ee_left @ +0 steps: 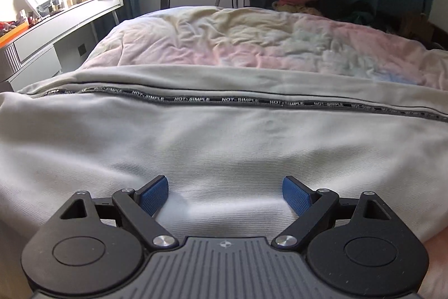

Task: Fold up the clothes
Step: 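Carry the cuffs over the trousers with the right tool and release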

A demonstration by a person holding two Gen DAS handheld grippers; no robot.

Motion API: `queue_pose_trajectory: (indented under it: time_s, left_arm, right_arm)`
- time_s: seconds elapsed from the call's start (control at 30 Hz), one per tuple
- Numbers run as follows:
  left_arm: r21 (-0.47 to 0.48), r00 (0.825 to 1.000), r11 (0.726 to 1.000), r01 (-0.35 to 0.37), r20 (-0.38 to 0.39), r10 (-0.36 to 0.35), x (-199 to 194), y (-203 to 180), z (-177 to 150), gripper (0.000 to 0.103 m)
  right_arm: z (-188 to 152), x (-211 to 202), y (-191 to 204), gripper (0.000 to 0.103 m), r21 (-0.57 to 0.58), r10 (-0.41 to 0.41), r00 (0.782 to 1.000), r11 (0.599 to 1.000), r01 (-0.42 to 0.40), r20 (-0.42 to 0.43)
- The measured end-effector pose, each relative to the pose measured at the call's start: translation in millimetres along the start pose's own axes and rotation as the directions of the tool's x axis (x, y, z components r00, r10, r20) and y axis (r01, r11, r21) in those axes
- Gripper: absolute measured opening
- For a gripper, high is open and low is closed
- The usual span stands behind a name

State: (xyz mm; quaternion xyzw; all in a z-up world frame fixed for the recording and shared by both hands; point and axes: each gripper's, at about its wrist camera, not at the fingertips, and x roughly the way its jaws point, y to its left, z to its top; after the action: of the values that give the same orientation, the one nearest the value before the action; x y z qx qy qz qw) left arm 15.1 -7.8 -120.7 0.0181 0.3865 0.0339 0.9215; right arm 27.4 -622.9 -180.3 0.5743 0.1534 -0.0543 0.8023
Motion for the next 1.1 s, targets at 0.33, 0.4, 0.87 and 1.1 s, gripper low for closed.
queue_pose_trajectory:
  time_s: [0.33, 0.4, 0.87, 1.1]
  left_arm:
    - [-0.009, 1.0, 1.0, 0.021, 0.002, -0.021, -3, 7, 2, 0.09]
    - [-0.006, 1.0, 1.0, 0.027, 0.001, -0.027, -4, 8, 5, 0.09]
    - [-0.122, 0.997, 0.992, 0.038, 0.073, -0.029, -26, 50, 29, 0.09]
    - [-0.207, 0.995, 0.977, 0.058, 0.086, -0.041, -37, 79, 40, 0.09]
  right_arm:
    - [-13, -16, 65, 0.012, -0.238, -0.063, 0.994, 0.968, 0.083, 0.091]
    - [-20, -21, 86, 0.011, -0.3, -0.025, 0.993, 0.952, 0.058, 0.112]
    - [-204, -35, 267, 0.011, -0.886, 0.156, 0.978, 0.461, 0.052, 0.139]
    - [-332, -14, 260, 0.011, -0.977, 0.08, 0.997, 0.21, -0.038, -0.021]
